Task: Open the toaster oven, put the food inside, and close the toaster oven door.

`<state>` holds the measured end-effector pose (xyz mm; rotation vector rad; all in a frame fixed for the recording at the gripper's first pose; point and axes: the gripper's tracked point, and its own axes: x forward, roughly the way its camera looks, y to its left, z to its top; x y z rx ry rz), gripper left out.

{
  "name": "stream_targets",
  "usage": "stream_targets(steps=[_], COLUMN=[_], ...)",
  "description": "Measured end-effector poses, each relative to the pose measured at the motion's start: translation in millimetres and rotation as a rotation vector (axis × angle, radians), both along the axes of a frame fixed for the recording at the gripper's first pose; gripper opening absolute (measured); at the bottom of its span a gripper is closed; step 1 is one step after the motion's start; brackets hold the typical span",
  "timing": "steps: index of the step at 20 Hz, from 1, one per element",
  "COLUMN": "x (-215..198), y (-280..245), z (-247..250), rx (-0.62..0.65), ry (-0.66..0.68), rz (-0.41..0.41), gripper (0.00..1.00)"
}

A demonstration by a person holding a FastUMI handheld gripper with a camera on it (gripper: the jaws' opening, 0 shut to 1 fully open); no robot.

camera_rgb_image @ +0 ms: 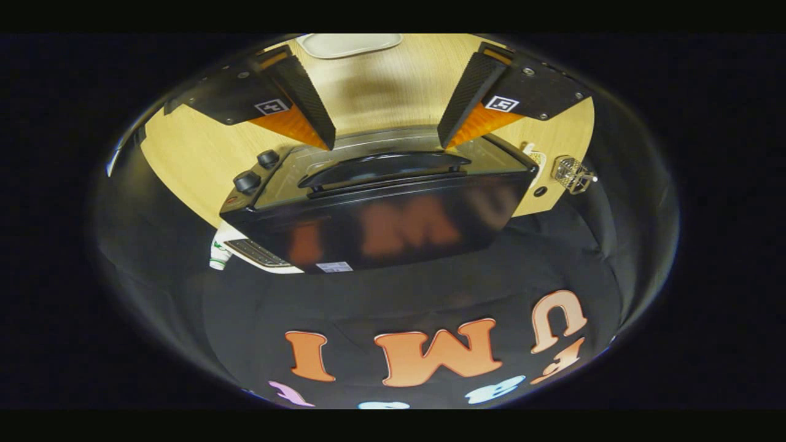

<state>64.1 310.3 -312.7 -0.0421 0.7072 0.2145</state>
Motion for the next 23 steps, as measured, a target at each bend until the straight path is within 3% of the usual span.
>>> stream_targets(steps=[12,23], x=[-14.5,-34.1], y=[29.4,43.1], z=[156.3,252.9], rx=[0.037,0.047], ry=[-0.289,-0.463], rz=[0.062,0.084], gripper=[0.99,0.99])
